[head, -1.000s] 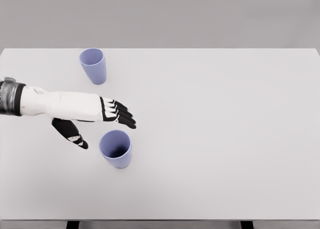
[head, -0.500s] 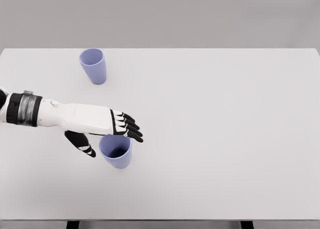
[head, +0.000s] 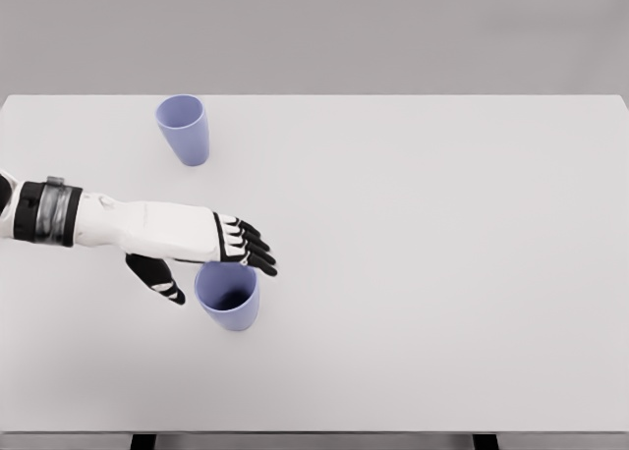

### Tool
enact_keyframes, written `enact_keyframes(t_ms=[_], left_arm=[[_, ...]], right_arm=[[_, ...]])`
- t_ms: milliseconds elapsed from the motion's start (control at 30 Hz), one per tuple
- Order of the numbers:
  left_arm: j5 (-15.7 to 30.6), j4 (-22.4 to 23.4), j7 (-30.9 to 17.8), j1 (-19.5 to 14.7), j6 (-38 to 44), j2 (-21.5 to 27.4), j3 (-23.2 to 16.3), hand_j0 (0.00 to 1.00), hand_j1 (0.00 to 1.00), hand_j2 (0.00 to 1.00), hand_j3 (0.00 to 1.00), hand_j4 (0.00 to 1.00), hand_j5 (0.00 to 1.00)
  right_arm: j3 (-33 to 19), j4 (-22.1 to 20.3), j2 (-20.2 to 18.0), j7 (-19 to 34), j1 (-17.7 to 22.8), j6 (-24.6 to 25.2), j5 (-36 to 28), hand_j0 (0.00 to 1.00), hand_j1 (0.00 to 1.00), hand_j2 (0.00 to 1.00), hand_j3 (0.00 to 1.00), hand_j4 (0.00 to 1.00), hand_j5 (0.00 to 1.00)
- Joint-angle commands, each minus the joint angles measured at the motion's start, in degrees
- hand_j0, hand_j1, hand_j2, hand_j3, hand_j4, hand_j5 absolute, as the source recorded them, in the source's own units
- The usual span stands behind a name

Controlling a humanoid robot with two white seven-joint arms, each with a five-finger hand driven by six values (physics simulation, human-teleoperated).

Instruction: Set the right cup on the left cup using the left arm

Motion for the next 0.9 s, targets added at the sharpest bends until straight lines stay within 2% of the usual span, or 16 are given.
enact_keyframes(t_ms=[0, 300, 433, 867], left_arm=[[-0.22, 1.28, 0.02, 0.09, 0.14, -0.71, 0.08, 1.0, 1.0, 1.0, 1.0, 1.0, 1.0], [-0.83, 2.51, 0.02, 1.76, 0.14, -2.38, 0.08, 1.0, 1.0, 1.0, 1.0, 1.0, 1.0], [-1.1, 2.51, 0.02, 4.57, 0.14, -2.38, 3.6, 1.0, 1.0, 1.0, 1.0, 1.0, 1.0], [-1.19, 1.81, 0.02, 5.54, 0.14, -1.85, 4.56, 1.0, 1.0, 1.0, 1.0, 1.0, 1.0]], right_arm=[[0.03, 0.01, 0.0, -0.01, 0.0, -0.01, 0.02, 1.0, 1.0, 1.0, 1.0, 1.0, 1.0], [0.03, 0.01, 0.0, 0.08, 0.0, -0.01, 0.02, 1.0, 1.0, 1.0, 1.0, 1.0, 1.0], [-0.06, 0.01, 0.0, -0.01, 0.0, -0.01, 0.02, 1.0, 1.0, 1.0, 1.0, 1.0, 1.0], [0.03, 0.01, 0.0, -0.01, 0.0, -0.01, 0.02, 1.0, 1.0, 1.0, 1.0, 1.0, 1.0]])
